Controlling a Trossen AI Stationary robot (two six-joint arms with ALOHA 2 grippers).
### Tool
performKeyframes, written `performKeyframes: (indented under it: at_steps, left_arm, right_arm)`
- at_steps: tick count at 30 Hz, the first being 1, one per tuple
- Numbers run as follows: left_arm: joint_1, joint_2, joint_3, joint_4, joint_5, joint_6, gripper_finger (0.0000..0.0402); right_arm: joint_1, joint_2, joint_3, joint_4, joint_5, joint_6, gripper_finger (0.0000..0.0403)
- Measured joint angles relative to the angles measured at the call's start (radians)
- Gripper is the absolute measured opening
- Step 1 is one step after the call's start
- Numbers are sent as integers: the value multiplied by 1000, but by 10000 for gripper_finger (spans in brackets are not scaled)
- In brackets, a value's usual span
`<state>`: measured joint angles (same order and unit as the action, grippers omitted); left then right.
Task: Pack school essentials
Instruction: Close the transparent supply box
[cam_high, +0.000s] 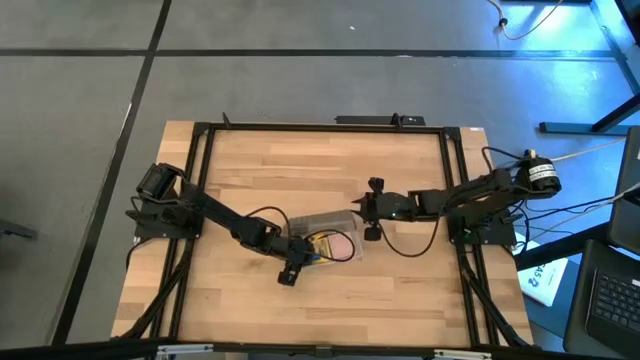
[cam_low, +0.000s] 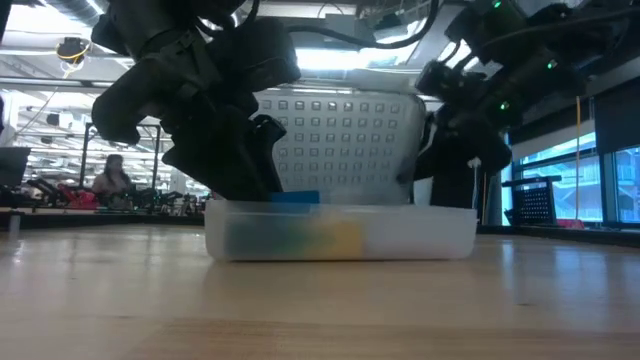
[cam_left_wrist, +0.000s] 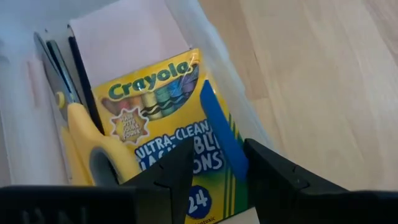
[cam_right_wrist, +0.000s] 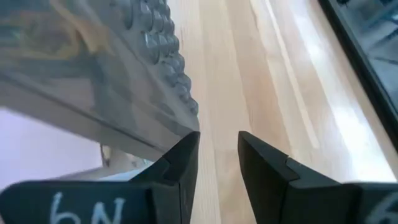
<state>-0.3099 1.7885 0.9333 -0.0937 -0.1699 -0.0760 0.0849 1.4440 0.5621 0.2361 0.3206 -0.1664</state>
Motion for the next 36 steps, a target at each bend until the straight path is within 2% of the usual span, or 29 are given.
performKeyframes:
  at_steps: [7, 29, 36]
  left_arm:
    - [-10, -16, -2, -6, -6, -20, 135]
    - [-36, -54, -4, -15, 48, -27, 135]
    - [-57, -121, -2, -29, 49, -29, 135]
  right_arm:
    - [18, -56, 0, -26, -9, 3, 118]
    - [71, -64, 0, -38, -3, -26, 118]
    - [85, -64, -2, -38, -1, -25, 118]
